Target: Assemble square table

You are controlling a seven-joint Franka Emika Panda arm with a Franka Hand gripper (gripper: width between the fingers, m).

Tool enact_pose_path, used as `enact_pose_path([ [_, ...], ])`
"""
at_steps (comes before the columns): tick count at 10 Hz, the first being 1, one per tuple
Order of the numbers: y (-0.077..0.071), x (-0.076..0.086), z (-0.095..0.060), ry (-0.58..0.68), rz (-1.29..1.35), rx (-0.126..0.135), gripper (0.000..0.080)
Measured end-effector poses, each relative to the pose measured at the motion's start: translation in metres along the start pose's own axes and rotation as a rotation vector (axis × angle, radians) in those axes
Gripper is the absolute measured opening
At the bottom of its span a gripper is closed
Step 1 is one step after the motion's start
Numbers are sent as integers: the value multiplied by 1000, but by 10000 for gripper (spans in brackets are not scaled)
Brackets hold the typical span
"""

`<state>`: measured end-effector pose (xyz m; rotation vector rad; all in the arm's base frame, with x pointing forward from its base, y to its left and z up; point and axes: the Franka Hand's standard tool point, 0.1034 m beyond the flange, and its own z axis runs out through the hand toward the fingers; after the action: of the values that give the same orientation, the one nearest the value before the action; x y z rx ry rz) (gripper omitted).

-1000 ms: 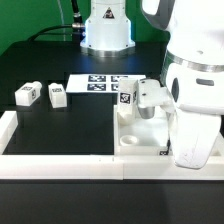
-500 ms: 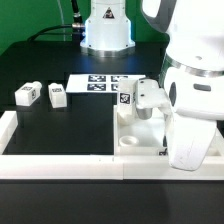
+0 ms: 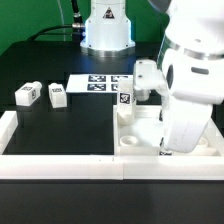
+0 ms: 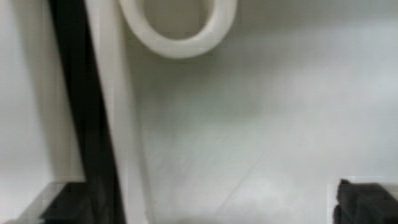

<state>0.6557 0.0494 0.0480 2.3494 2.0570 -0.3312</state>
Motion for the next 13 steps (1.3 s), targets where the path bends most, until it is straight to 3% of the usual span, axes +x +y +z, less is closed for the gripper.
enact_pose_path([
  [2,2,-9,-22,2,13,-11,649],
  [5,-4,-22,-49,20,24,-69,648],
  [6,-17,-28,-44,20,44,-53,648],
  [10,-15,-28,-42,25,209,-48,648],
  [12,-21,-54,-37,7,371,-33,648],
  [13,-25,-68,-33,-9,462,-11,648],
])
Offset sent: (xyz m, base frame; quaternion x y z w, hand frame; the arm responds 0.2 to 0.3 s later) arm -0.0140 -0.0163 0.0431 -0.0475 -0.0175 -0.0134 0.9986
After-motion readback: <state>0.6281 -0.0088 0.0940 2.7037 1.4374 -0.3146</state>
